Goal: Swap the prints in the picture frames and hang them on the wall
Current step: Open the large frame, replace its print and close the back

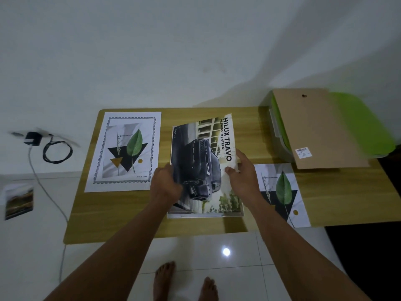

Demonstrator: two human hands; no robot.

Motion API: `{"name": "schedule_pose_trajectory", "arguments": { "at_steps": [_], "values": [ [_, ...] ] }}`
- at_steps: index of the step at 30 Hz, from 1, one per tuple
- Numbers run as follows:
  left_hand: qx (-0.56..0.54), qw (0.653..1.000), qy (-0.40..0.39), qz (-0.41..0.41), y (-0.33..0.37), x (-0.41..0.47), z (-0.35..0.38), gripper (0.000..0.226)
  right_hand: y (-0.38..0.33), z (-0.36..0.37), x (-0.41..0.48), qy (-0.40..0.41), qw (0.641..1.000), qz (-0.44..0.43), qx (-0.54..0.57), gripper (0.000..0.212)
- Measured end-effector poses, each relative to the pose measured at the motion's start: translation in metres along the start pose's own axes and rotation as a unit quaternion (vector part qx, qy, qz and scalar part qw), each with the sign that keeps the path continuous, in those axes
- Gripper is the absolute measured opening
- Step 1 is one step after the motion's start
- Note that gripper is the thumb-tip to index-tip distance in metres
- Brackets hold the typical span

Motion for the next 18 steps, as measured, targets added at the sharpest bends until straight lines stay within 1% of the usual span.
{"name": "schedule_pose_trajectory", "arguments": {
  "at_steps": [3,7,10,11,13,15,16,18],
  "values": [
    [-0.04,0.999,0.018,-0.009,0.002,-0.001,-0.006,0.049,-0.002,-0.001,-0.001,-0.02,0.999,-0.014,0.025,0.077],
    [-0.1,0.995,0.028,-0.008,0.014,-0.006,-0.016,0.043,0.001,-0.01,-0.002,-0.028,0.997,0.007,0.067,0.077],
    [-0.161,0.986,0.035,-0.02,0.015,-0.002,-0.025,0.043,-0.001,-0.013,-0.002,-0.03,0.997,0.002,0.071,0.077],
    [-0.189,0.981,0.03,-0.029,0.016,-0.001,-0.029,0.042,-0.002,-0.013,-0.002,-0.031,0.996,0.002,0.079,0.076],
    [-0.269,0.963,-0.009,-0.032,0.02,0.0,-0.035,0.042,-0.006,-0.014,-0.003,-0.031,0.996,0.001,0.087,0.074],
    [-0.343,0.938,-0.057,-0.008,0.032,-0.005,-0.043,0.048,-0.013,-0.015,-0.004,-0.024,0.997,-0.006,0.074,0.068],
    [-0.361,0.93,-0.071,0.009,0.038,-0.008,-0.048,0.05,-0.018,-0.016,-0.005,-0.017,0.998,-0.007,0.06,0.066],
    [-0.358,0.93,-0.075,0.043,0.049,-0.013,-0.057,0.053,-0.026,-0.015,-0.005,-0.007,1.0,-0.005,0.012,0.067]
  ]
}}
Point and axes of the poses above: each hand's wrist, its own x-axis towards the middle knuckle, its own z-axis out of the palm, y = z × x, the point moved 7 cm from there along x, towards the middle knuckle, and after that the axes turned 11 degrees about -x, right-handed, at the moved point
